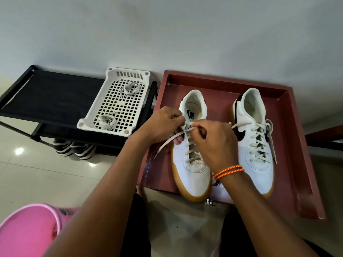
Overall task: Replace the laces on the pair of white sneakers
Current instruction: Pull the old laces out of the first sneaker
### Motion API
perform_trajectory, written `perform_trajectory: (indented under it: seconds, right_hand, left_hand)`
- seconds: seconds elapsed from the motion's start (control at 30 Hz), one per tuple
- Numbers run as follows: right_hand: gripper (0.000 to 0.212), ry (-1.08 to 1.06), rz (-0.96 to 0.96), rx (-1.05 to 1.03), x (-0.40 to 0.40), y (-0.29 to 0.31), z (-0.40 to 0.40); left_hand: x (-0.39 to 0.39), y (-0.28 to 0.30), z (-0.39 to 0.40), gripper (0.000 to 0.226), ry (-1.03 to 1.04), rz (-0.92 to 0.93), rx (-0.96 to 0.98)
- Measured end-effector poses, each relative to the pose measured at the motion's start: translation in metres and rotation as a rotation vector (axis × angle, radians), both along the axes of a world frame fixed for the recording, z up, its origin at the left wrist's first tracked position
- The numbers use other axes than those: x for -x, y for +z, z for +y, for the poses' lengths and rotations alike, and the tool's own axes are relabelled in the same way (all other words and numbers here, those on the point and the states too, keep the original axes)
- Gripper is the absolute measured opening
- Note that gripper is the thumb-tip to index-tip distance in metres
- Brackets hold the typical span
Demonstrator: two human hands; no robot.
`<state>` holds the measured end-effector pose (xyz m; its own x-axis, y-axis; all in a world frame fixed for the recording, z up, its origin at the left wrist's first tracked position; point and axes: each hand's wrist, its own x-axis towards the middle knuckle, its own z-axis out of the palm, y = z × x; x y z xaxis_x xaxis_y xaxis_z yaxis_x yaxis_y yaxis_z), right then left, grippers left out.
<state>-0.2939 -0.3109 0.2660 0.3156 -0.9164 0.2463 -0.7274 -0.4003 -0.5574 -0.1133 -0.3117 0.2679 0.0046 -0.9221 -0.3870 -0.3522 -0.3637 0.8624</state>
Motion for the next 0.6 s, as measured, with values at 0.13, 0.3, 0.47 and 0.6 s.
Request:
perform_trajectory:
  seconds: [0.13,0.3,0.47,0.6]
  right_hand:
    - [0.017,-0.147,-0.149,0.049,0.013,0.007,-0.015]
    - [0.030,0.048,-0.046,-0.041,0.001,-0.003,0.001]
    - [0.024,0.040,0.035,0.077,-0.003,-0.005,0.003]
    - [0.013,-0.117,-0.089,0.143,0.011,0.005,-0.009]
  left_hand:
    - [-0.001,0.000,-0.001,0.027,0.004,-0.009,-0.003]
    - [-0.001,-0.002,0.000,0.028,-0.006,-0.030,0.018]
    - [-0.003,0.000,0.000,0.027,-0.001,0.009,-0.013]
    - [-0.004,0.000,0.000,0.025,0.003,0.021,-0.014]
